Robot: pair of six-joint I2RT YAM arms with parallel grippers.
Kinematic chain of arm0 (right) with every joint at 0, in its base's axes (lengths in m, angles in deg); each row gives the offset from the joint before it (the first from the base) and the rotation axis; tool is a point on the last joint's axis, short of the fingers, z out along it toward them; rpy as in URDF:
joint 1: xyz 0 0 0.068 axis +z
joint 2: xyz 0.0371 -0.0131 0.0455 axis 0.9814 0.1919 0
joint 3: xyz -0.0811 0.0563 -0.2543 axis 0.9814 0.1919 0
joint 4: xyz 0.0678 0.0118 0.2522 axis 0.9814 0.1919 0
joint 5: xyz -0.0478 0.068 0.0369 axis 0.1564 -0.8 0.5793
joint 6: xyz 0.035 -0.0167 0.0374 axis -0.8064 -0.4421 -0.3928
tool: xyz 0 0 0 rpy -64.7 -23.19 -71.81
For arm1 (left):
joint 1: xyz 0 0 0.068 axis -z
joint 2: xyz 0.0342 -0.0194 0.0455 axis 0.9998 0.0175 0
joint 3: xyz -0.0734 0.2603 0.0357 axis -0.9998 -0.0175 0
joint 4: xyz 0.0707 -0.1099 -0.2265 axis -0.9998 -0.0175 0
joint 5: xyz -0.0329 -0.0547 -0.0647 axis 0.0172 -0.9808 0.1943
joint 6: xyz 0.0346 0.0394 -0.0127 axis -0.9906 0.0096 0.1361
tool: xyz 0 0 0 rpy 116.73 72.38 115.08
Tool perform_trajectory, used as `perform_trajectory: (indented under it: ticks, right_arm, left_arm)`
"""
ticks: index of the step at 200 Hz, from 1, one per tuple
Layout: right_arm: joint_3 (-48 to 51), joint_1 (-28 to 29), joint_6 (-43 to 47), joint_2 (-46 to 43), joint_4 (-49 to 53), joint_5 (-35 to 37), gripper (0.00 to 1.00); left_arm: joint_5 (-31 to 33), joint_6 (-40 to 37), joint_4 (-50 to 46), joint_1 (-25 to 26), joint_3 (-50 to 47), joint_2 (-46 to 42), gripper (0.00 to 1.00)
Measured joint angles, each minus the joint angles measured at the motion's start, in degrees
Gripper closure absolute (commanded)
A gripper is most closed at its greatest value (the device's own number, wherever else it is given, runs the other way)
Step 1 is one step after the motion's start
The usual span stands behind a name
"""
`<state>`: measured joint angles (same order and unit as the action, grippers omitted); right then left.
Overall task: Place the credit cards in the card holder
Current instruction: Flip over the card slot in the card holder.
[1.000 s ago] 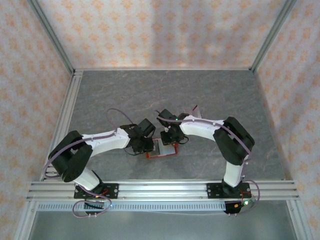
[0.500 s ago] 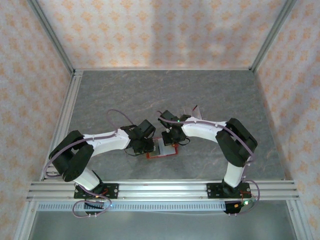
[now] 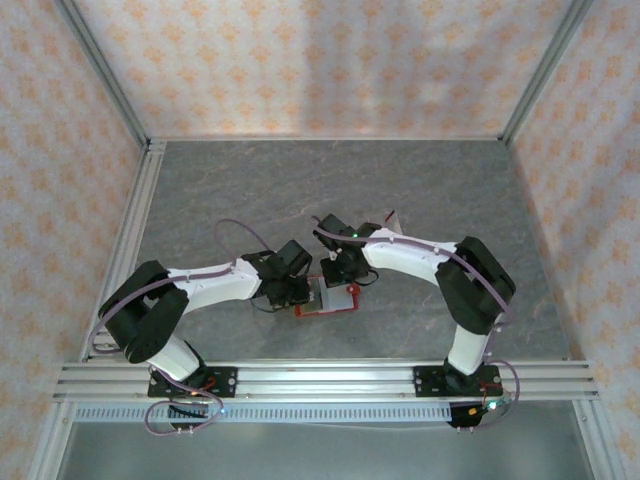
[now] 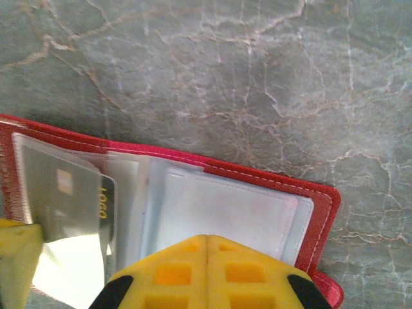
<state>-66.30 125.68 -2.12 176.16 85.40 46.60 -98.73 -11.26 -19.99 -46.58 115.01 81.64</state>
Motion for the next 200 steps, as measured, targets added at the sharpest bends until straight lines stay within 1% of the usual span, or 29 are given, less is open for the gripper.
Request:
perform_trajectory:
  ticks: [4,17,22,27,33,70,97,119,169,183,200]
  right_arm:
    - [-0.13,0.00,0.02,-0.02,0.09,-0.02,1.00]
    - [-0.50,0.00,0.07,-0.11,0.35,0.02,0.78]
    - [-0.52,0.00,0.17,-0.09,0.37,0.04,0.72]
    - [-0.59,0.00,0.31,-0.09,0.57,0.13,0.69]
    - [-0.59,0.00,0.35,-0.09,0.79,0.33,0.67]
    - [-1.05,0.00,2.08,0.35,2.54,2.14,0.66]
    - [-2.49,0.00,3.10,2.32,3.30,3.02,0.67]
    - [-2.78,0.00,3.63,3.93,3.39,3.32,0.63]
    - [-2.25,0.11,3.91,5.22,2.82,4.33,0.63]
    - [-1.66,0.11,3.85,5.03,2.08,4.35,0.64]
    - [-0.81,0.35,3.50,4.52,1.14,4.52,0.69]
  left_arm:
    - [0.00,0.00,0.00,0.00,0.00,0.00,0.89]
    - [0.00,0.00,0.02,0.00,-0.02,0.00,0.88]
    - [0.00,0.00,0.02,0.00,-0.04,0.00,0.89]
    - [0.00,0.00,0.11,0.00,-0.09,0.00,0.89]
    - [0.00,0.00,0.17,0.00,-0.13,0.00,0.88]
    - [0.00,0.00,0.26,0.00,-0.22,-0.07,0.89]
    - [0.00,0.00,0.26,0.00,-0.22,-0.07,0.89]
    - [0.00,0.02,0.28,0.00,-0.26,-0.15,0.89]
    - [0.04,0.68,0.87,0.00,-0.76,-0.55,0.89]
    - [0.02,0.87,0.94,0.00,-0.85,-0.55,0.89]
    - [0.04,0.87,1.09,0.00,-0.96,-0.66,0.88]
